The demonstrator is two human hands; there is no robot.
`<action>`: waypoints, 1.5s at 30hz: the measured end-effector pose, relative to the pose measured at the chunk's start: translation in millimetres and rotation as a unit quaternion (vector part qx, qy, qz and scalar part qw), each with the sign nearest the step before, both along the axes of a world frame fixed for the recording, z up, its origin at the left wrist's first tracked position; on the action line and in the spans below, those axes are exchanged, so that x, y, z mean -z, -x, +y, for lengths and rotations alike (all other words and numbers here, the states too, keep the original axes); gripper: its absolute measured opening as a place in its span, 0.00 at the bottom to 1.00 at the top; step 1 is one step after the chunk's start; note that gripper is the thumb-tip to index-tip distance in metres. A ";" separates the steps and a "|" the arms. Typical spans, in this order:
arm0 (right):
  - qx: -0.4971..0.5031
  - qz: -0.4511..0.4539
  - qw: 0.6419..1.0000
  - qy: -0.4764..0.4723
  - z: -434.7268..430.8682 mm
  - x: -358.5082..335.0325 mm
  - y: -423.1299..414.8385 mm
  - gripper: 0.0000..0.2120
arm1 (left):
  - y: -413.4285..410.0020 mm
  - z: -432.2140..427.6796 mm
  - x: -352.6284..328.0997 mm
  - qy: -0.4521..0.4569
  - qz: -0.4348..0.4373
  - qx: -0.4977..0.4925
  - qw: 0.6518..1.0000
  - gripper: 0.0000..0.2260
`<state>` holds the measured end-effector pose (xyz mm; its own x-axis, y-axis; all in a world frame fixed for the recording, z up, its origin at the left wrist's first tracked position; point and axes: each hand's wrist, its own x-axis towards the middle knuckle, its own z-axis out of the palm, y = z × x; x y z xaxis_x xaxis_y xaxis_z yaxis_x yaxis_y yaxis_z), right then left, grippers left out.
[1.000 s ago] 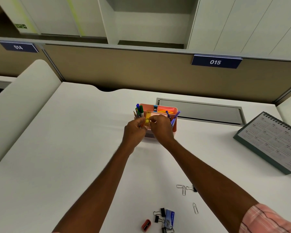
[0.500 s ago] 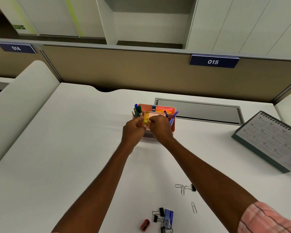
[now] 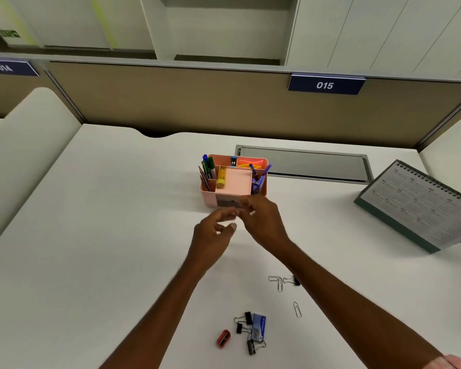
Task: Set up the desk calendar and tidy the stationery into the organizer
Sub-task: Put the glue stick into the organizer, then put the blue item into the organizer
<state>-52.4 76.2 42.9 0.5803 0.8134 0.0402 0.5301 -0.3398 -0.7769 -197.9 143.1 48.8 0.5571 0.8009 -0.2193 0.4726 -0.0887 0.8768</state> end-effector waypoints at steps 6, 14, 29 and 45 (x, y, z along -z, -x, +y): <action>-0.072 0.059 0.990 0.105 -105.3 34.2 31.7 0.14 | 55.7 -70.1 39.2 0.077 0.082 0.129 0.985 0.18; -0.157 -0.007 0.966 0.207 -219.1 88.2 78.2 0.32 | 96.9 -131.1 72.9 0.015 0.147 0.154 0.977 0.17; -0.098 -0.041 0.986 0.128 -202.4 75.9 70.4 0.24 | 67.8 -136.3 58.9 0.014 0.164 0.110 0.980 0.19; -0.140 -0.049 0.988 -0.046 -88.2 -36.7 -10.7 0.17 | -7.0 -55.1 -19.2 0.123 -0.057 0.016 0.991 0.09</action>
